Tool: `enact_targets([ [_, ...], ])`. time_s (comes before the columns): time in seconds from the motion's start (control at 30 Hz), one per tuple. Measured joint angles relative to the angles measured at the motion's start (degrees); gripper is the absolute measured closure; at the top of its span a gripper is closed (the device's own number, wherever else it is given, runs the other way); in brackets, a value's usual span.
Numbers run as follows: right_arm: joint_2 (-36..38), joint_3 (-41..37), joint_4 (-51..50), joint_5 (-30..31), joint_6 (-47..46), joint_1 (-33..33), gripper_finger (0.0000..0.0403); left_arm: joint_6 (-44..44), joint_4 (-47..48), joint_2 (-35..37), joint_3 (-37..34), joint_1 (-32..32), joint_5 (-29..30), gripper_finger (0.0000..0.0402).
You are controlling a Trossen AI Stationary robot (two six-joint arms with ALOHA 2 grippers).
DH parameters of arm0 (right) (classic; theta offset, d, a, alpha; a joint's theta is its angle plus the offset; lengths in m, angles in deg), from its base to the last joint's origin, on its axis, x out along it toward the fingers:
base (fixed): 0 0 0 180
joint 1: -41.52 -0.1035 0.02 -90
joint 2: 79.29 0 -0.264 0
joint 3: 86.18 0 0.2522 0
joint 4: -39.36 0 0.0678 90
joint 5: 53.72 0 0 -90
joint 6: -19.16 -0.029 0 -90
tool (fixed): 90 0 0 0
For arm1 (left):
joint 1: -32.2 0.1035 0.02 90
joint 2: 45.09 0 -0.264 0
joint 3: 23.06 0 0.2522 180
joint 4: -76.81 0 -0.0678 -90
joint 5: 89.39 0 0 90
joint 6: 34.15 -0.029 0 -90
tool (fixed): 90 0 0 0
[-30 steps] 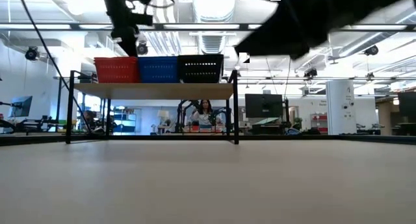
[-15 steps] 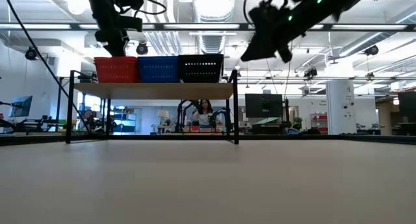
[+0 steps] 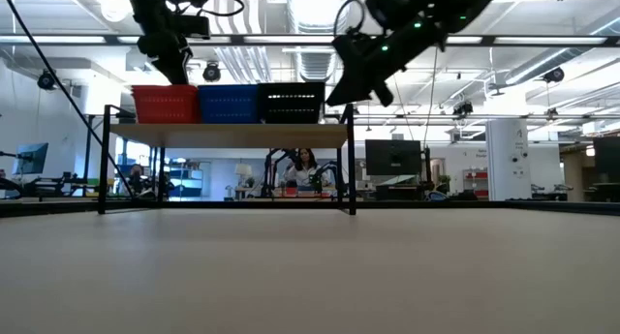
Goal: Stack baskets on shelf by color
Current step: Adjust the bins on the shelf
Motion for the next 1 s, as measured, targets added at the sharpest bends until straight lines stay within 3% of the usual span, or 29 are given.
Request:
enact_targets([
  [0.27,-8.5,10.9,-7.2,0.8,1.3,0.0,0.0394,0.0,1.8,0.1,-0.1,0.0,-0.7,0.0401],
  [0.43,-11.1,14.6,-10.6,5.9,1.9,0.0,0.0394,0.0,2.1,0.1,-0.1,0.0,-1.4,0.0401],
  [0.73,-10.3,14.7,-11.2,11.2,2.3,0.0,0.0394,-1.4,2.2,0.1,-0.1,0.0,-2.7,0.0401],
  [1.0,-7.2,14.6,-15.8,10.7,3.4,-0.7,0.0394,-2.9,1.8,2.1,-0.1,0.0,0.1,0.0401],
])
